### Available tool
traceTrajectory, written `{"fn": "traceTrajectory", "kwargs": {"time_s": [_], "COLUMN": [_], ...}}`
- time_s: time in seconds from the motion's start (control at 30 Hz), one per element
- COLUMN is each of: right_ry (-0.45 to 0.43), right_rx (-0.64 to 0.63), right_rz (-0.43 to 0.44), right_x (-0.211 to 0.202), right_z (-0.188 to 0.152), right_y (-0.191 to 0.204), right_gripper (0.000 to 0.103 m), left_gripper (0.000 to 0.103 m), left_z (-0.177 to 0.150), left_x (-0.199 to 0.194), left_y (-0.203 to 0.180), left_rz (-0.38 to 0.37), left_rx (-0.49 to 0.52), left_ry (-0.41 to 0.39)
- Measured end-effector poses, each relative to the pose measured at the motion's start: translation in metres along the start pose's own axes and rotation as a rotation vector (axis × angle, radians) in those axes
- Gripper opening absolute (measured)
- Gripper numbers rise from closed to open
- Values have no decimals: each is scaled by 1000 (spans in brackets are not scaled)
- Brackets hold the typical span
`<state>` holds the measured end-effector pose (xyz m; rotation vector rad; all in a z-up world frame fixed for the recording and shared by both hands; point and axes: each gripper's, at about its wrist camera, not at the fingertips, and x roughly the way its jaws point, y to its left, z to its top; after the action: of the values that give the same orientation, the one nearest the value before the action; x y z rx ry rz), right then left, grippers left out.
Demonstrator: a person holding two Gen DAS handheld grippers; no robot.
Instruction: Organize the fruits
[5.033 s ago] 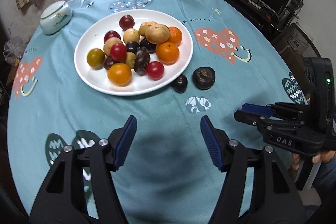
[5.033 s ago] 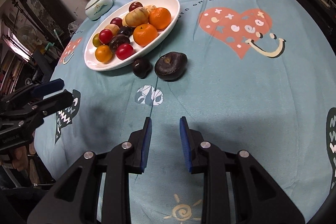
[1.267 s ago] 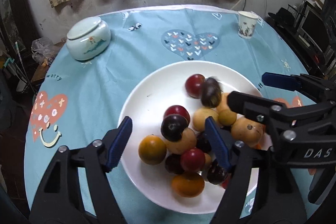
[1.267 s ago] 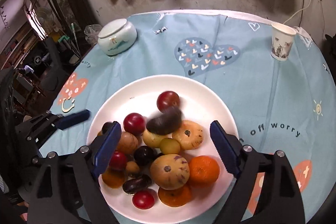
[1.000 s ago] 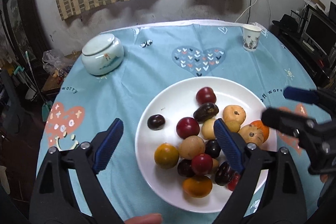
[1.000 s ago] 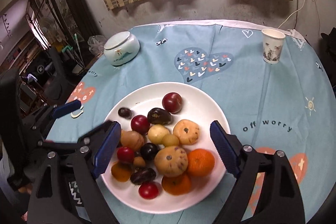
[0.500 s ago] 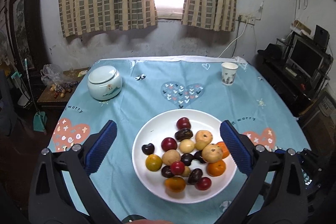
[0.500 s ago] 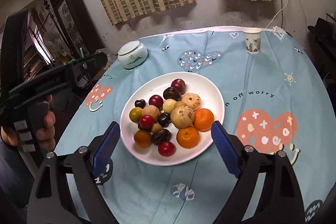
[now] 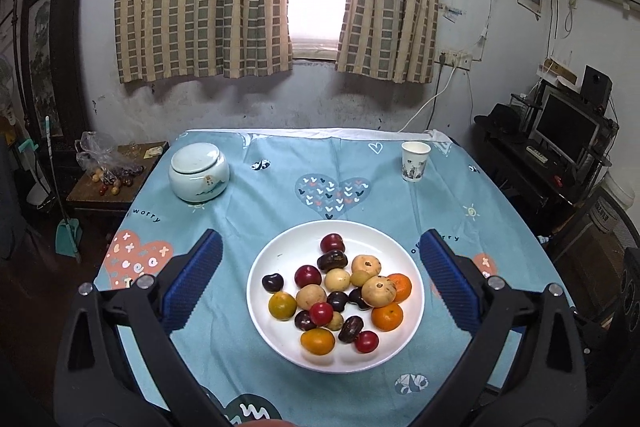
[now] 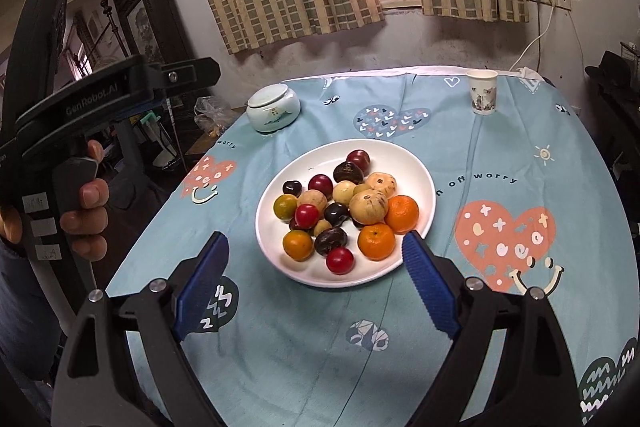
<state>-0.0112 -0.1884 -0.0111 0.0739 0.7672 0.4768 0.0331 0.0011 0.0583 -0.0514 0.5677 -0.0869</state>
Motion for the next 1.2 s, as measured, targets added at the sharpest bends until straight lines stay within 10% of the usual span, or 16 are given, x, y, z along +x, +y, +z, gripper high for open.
{"fn": "traceTrajectory", "kwargs": {"time_s": [1.2], "right_ry": [32], "right_rx": [11], "right_rz": [5], "right_x": [3], "right_z": [-18], "right_y": [3], "right_gripper": [89], "left_gripper": [100], "left_z": [-5], "left_x": [1], "left_y": [3], "left_rz": [86], "left_rx": [-4], "left_ry": [32]}}
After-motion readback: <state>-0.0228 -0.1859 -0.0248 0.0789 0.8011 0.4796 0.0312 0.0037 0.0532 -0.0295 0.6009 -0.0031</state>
